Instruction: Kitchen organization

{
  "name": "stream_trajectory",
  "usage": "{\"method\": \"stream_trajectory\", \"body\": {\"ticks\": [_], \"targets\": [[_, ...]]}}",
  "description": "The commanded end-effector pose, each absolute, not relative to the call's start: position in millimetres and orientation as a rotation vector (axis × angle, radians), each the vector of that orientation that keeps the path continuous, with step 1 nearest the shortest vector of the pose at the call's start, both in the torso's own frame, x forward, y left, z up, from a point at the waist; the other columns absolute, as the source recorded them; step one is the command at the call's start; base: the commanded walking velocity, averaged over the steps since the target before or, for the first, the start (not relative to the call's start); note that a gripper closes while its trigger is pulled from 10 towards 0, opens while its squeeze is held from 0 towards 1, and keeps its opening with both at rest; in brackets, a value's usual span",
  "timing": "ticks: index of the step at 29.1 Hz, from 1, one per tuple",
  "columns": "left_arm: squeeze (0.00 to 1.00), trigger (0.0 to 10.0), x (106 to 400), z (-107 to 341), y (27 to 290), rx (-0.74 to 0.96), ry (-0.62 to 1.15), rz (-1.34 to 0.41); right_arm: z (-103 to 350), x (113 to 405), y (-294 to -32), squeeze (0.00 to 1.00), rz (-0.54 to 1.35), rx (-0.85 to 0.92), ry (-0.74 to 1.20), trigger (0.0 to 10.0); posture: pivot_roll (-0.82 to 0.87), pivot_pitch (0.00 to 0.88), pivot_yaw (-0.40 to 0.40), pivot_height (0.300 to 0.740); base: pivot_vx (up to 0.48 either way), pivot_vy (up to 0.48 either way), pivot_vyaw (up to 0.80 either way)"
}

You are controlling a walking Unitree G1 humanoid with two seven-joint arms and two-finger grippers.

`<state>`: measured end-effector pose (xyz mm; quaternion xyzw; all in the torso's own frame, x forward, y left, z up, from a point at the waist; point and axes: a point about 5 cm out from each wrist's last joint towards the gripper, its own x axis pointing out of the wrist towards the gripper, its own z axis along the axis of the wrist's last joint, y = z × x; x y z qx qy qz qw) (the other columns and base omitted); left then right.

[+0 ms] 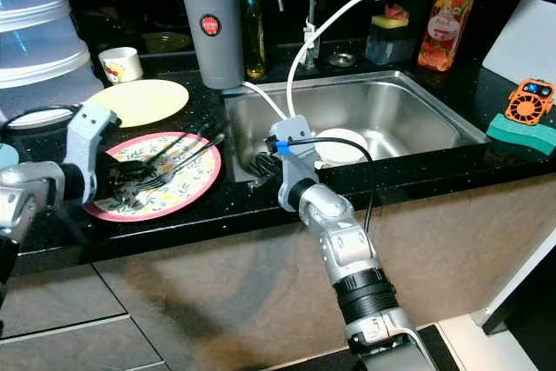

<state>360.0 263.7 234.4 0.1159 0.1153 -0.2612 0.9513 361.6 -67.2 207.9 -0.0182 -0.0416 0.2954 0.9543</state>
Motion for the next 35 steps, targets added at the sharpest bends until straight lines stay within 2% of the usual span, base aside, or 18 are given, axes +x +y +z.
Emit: {"method": "stream_trajectory", "body": {"ticks": [1, 4, 5, 10, 14, 19, 20, 22, 23, 24, 25, 33, 34, 35], "targets": [[0.00, 0.0, 362, 239, 263, 0.242, 0.208, -0.526, 207, 362, -67, 0.00, 0.596, -0.037, -0.078, 10.0, 0.05, 0.031, 0.027, 0.740, 0.000, 0.000, 0.00], [0.00, 0.0, 359, 243, 259, 0.254, 0.166, -0.585, 209, 363, -67, 0.00, 0.597, -0.036, -0.082, 10.0, 0.05, 0.030, 0.025, 0.740, 0.000, 0.000, 0.00], [0.00, 0.0, 357, 249, 252, 0.265, 0.089, -0.637, 209, 363, -66, 0.00, 0.598, -0.036, -0.085, 10.0, 0.05, 0.030, 0.025, 0.740, 0.000, 0.000, 0.00], [0.00, 0.0, 359, 258, 246, 0.165, 0.000, -0.643, 211, 364, -66, 0.00, 0.592, -0.025, -0.091, 10.0, 0.06, 0.032, 0.021, 0.740, 0.000, 0.000, 0.00], [0.00, 0.0, 357, 250, 241, 0.141, 0.031, -0.690, 215, 365, -67, 0.00, 0.570, 0.015, -0.108, 10.0, 0.05, 0.032, 0.024, 0.740, 0.000, 0.000, 0.00], [0.00, 0.0, 355, 235, 247, 0.243, 0.102, -0.658, 217, 366, -68, 0.00, 0.563, 0.027, -0.113, 10.0, 0.05, 0.031, 0.033, 0.740, 0.000, 0.000, 0.00], [0.00, 0.4, 355, 235, 247, 0.247, 0.101, -0.659, 217, 365, -69, 0.00, 0.562, 0.028, -0.112, 10.0, 0.05, 0.031, 0.033, 0.740, 0.000, 0.000, 0.00], [0.00, 0.4, 355, 235, 247, 0.246, 0.100, -0.659, 217, 365, -69, 0.00, 0.562, 0.028, -0.111, 10.0, 0.05, 0.031, 0.033, 0.740, 0.000, 0.000, 0.00], [0.00, 8.4, 354, 235, 247, 0.254, 0.104, -0.665, 217, 365, -69, 0.00, 0.562, 0.029, -0.110, 10.0, 0.05, 0.033, 0.034, 0.740, 0.000, 0.000, 0.00], [0.00, 8.4, 354, 235, 247, 0.254, 0.104, -0.665, 217, 365, -69, 0.00, 0.562, 0.029, -0.110, 10.0, 0.05, 0.033, 0.034, 0.740, 0.000, 0.000, 0.00], [0.00, 10.0, 354, 234, 247, 0.271, 0.119, -0.667, 216, 365, -69, 0.00, 0.563, 0.028, -0.107, 10.0, 0.05, 0.033, 0.035, 0.740, 0.000, 0.000, 0.00], [0.00, 10.0, 352, 229, 247, 0.284, 0.167, -0.680, 215, 365, -68, 0.00, 0.564, 0.025, -0.101, 10.0, 0.05, 0.034, 0.037, 0.740, 0.000, 0.000, 0.00], [0.55, 10.0, 351, 228, 247, 0.273, 0.177, -0.687, 215, 365, -68, 0.00, 0.564, 0.024, -0.101, 10.0, 0.05, 0.034, 0.037, 0.740, 0.000, 0.000, 0.00], [0.91, 10.0, 351, 227, 246, 0.268, 0.182, -0.693, 215, 365, -68, 0.00, 0.563, 0.023, -0.100, 10.0, 0.05, 0.034, 0.037, 0.740, 0.000, 0.000, 0.00]]}}
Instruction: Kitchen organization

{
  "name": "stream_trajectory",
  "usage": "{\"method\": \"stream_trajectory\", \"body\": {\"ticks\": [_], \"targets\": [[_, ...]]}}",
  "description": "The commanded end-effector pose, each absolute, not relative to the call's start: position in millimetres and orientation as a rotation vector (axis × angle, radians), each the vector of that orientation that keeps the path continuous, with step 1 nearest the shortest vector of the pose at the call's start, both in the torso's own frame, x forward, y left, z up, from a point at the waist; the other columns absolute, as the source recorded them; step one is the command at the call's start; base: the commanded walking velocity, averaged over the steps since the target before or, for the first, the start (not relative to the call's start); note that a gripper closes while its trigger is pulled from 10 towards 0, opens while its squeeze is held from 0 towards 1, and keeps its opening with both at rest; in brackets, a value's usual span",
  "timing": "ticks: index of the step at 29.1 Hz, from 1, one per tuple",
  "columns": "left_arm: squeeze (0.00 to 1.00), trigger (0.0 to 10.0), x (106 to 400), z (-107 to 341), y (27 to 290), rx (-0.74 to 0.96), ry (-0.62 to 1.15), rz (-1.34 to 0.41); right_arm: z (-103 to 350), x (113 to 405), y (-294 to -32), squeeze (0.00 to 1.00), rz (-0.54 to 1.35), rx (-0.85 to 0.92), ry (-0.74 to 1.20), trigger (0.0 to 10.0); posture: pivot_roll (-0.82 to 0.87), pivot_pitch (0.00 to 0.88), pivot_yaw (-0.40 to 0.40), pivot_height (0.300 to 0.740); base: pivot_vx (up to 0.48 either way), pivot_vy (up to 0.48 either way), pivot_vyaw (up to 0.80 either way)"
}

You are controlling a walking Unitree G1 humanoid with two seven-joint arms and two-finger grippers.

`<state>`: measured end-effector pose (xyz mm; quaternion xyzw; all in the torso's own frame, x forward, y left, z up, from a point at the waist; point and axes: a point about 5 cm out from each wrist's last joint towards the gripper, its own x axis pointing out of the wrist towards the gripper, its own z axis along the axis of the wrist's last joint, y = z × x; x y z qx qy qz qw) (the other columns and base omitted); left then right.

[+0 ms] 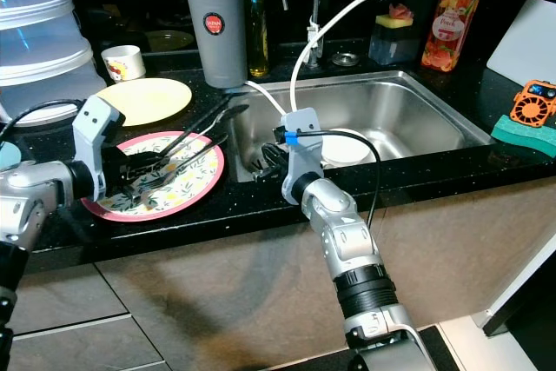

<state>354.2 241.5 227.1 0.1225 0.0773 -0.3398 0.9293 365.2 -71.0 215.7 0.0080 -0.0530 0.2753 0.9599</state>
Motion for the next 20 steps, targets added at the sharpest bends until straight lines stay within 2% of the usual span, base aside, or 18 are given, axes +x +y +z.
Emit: {"method": "stream_trajectory", "body": {"ticks": [1, 2, 3, 12, 20], "targets": [[1.00, 10.0, 350, 227, 246, 0.265, 0.185, -0.695, 215, 365, -69, 0.00, 0.563, 0.023, -0.100, 10.0, 0.05, 0.034, 0.037, 0.740, 0.000, 0.000, 0.00], [0.93, 10.0, 350, 226, 246, 0.278, 0.187, -0.692, 215, 365, -69, 0.00, 0.563, 0.023, -0.100, 10.0, 0.05, 0.034, 0.037, 0.740, 0.000, 0.000, 0.00], [0.00, 10.0, 350, 224, 246, 0.305, 0.200, -0.688, 215, 365, -69, 0.00, 0.562, 0.023, -0.100, 10.0, 0.05, 0.034, 0.038, 0.740, 0.000, 0.000, 0.00], [0.00, 10.0, 349, 221, 246, 0.309, 0.231, -0.697, 215, 366, -69, 0.00, 0.561, 0.022, -0.099, 10.0, 0.05, 0.030, 0.038, 0.740, 0.000, 0.000, 0.00], [0.00, 10.0, 342, 243, 234, 0.212, 0.078, -0.818, 216, 365, -68, 0.00, 0.565, 0.022, -0.102, 10.0, 0.05, 0.028, 0.037, 0.740, 0.000, 0.000, 0.00]]}}
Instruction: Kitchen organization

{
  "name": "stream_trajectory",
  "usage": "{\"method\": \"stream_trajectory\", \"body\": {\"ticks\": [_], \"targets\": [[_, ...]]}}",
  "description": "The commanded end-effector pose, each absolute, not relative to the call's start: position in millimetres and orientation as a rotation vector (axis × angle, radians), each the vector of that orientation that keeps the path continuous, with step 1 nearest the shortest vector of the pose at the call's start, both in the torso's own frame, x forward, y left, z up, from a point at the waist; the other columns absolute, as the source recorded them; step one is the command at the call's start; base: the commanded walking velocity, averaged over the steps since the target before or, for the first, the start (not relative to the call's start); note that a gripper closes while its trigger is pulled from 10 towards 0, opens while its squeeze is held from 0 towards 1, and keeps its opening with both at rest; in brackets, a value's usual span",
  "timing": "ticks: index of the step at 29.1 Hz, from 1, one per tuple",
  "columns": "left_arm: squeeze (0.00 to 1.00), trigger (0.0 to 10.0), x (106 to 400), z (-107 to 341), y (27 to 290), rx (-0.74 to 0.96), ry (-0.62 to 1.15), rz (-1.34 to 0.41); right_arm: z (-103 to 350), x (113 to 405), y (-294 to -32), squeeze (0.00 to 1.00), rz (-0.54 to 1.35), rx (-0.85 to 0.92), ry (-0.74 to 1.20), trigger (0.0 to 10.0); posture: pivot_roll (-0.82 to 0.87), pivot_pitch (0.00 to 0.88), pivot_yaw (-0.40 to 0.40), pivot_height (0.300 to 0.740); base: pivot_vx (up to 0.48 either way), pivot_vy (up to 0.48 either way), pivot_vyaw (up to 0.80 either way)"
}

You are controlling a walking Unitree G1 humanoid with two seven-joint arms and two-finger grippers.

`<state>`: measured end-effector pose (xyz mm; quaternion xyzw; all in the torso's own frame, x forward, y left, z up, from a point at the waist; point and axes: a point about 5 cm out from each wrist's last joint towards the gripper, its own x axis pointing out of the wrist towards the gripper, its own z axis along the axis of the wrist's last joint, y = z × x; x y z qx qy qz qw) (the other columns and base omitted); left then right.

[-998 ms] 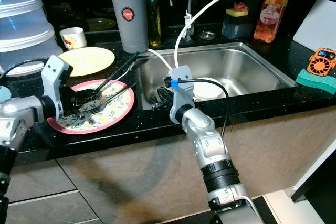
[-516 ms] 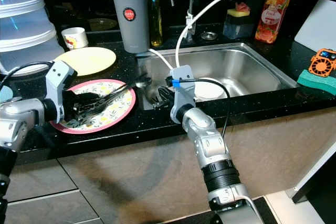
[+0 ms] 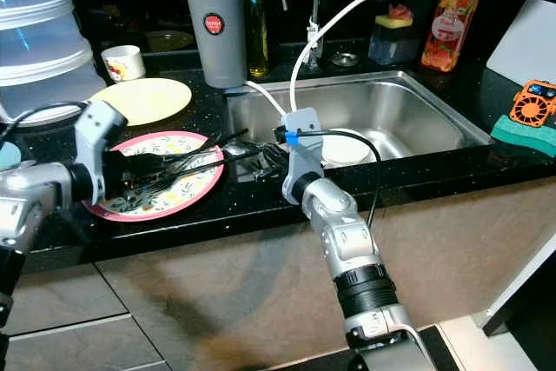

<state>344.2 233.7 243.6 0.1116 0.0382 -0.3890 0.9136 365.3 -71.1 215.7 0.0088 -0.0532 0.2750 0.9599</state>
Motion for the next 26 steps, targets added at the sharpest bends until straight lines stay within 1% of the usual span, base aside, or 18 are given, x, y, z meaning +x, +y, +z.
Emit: {"method": "stream_trajectory", "body": {"ticks": [1, 2, 3, 7, 8, 9, 10, 15, 16, 17, 18, 26], "targets": [[0.00, 10.0, 338, 244, 231, 0.241, 0.066, -0.873, 216, 365, -68, 0.00, 0.566, 0.022, -0.102, 10.0, 0.05, 0.028, 0.037, 0.740, 0.000, 0.000, 0.00], [0.00, 10.0, 332, 241, 227, 0.251, 0.073, -0.942, 215, 365, -67, 0.00, 0.571, 0.020, -0.099, 10.0, 0.05, 0.021, 0.032, 0.740, 0.000, 0.000, 0.00], [0.00, 10.0, 331, 240, 225, 0.245, 0.071, -0.959, 214, 365, -67, 0.00, 0.573, 0.021, -0.097, 10.0, 0.05, 0.021, 0.032, 0.740, 0.000, 0.000, 0.00], [0.00, 10.0, 333, 236, 223, 0.231, 0.077, -0.959, 213, 364, -66, 0.00, 0.577, 0.020, -0.095, 10.0, 0.05, 0.021, 0.032, 0.740, 0.000, 0.000, 0.00], [0.14, 10.0, 334, 231, 223, 0.260, 0.097, -0.948, 213, 364, -66, 0.00, 0.578, 0.020, -0.095, 10.0, 0.05, 0.019, 0.032, 0.740, 0.000, 0.000, 0.00], [0.52, 10.0, 336, 227, 223, 0.281, 0.110, -0.940, 213, 364, -65, 0.00, 0.578, 0.020, -0.094, 10.0, 0.05, 0.019, 0.032, 0.740, 0.000, 0.000, 0.00], [1.00, 10.0, 339, 224, 224, 0.290, 0.107, -0.919, 213, 365, -65, 0.00, 0.578, 0.021, -0.094, 10.0, 0.05, 0.023, 0.031, 0.740, 0.000, 0.000, 0.00], [1.00, 10.0, 344, 225, 223, 0.304, 0.066, -0.883, 213, 364, -65, 0.00, 0.574, 0.024, -0.095, 10.0, 0.05, 0.023, 0.031, 0.740, 0.000, 0.000, 0.00], [0.20, 10.0, 346, 226, 223, 0.317, 0.057, -0.869, 213, 364, -66, 0.00, 0.570, 0.025, -0.095, 10.0, 0.05, 0.023, 0.031, 0.740, 0.000, 0.000, 0.00], [0.20, 10.0, 346, 226, 223, 0.317, 0.057, -0.869, 213, 364, -66, 0.00, 0.570, 0.025, -0.095, 10.0, 0.05, 0.023, 0.031, 0.740, 0.000, 0.000, 0.00], [0.00, 10.0, 346, 225, 223, 0.316, 0.063, -0.867, 213, 364, -67, 0.00, 0.568, 0.025, -0.095, 10.0, 0.05, 0.023, 0.031, 0.740, 0.000, 0.000, 0.00], [0.00, 10.0, 350, 218, 223, 0.289, 0.108, -0.886, 212, 364, -67, 0.00, 0.565, 0.028, -0.093, 10.0, 0.05, 0.023, 0.038, 0.740, 0.000, 0.000, 0.00]]}}
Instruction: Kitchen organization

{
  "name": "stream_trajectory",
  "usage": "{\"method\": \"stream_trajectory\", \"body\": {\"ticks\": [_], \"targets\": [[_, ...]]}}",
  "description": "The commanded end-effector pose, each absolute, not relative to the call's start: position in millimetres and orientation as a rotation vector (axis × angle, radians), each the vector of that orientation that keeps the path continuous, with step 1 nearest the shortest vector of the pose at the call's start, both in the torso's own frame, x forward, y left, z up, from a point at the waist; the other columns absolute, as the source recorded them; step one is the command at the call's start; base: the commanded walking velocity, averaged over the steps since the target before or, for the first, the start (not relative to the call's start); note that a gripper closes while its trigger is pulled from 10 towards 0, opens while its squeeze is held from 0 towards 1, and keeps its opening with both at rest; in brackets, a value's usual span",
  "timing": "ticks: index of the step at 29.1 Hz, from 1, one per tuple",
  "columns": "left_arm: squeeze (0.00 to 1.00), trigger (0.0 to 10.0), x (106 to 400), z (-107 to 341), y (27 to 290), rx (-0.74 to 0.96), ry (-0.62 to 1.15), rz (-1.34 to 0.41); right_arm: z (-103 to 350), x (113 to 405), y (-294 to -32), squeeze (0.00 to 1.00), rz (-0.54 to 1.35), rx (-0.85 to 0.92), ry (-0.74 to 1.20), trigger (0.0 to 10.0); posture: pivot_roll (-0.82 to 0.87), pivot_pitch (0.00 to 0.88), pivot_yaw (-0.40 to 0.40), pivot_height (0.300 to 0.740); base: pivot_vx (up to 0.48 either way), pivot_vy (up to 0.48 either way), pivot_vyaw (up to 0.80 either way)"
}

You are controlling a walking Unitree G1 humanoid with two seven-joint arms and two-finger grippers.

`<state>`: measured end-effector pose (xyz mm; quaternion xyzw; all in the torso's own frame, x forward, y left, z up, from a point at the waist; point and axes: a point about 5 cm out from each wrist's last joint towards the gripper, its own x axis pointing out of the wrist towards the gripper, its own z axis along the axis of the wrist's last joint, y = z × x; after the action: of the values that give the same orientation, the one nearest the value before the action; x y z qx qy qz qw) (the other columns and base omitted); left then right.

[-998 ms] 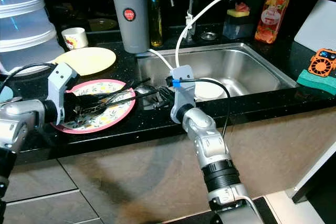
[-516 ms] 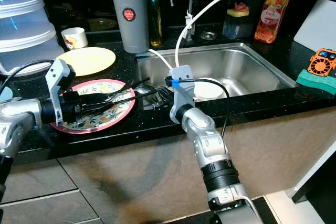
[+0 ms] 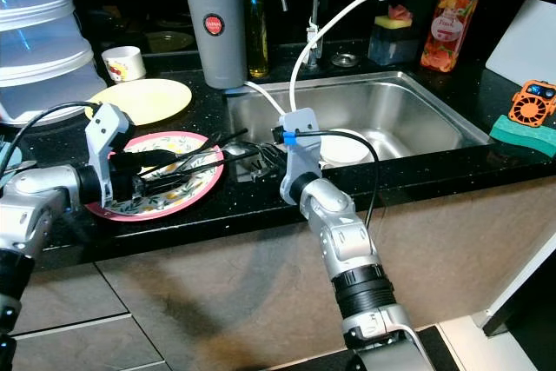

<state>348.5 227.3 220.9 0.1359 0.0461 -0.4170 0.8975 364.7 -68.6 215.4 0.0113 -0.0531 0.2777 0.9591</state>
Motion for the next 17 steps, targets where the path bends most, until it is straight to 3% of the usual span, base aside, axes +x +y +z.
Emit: {"method": "stream_trajectory", "body": {"ticks": [1, 16, 17], "targets": [[0.00, 10.0, 350, 218, 223, 0.289, 0.108, -0.886, 212, 364, -67, 0.00, 0.565, 0.028, -0.093, 10.0, 0.05, 0.023, 0.038, 0.740, 0.000, 0.000, 0.00], [0.00, 9.7, 359, 197, 224, 0.221, 0.249, -0.927, 214, 365, -68, 0.00, 0.563, 0.026, -0.096, 10.0, 0.04, 0.024, 0.036, 0.740, 0.000, 0.000, 0.00], [0.00, 0.0, 360, 199, 224, 0.223, 0.244, -0.932, 213, 365, -68, 0.00, 0.561, 0.025, -0.094, 10.0, 0.04, 0.024, 0.036, 0.740, 0.000, 0.000, 0.00]]}}
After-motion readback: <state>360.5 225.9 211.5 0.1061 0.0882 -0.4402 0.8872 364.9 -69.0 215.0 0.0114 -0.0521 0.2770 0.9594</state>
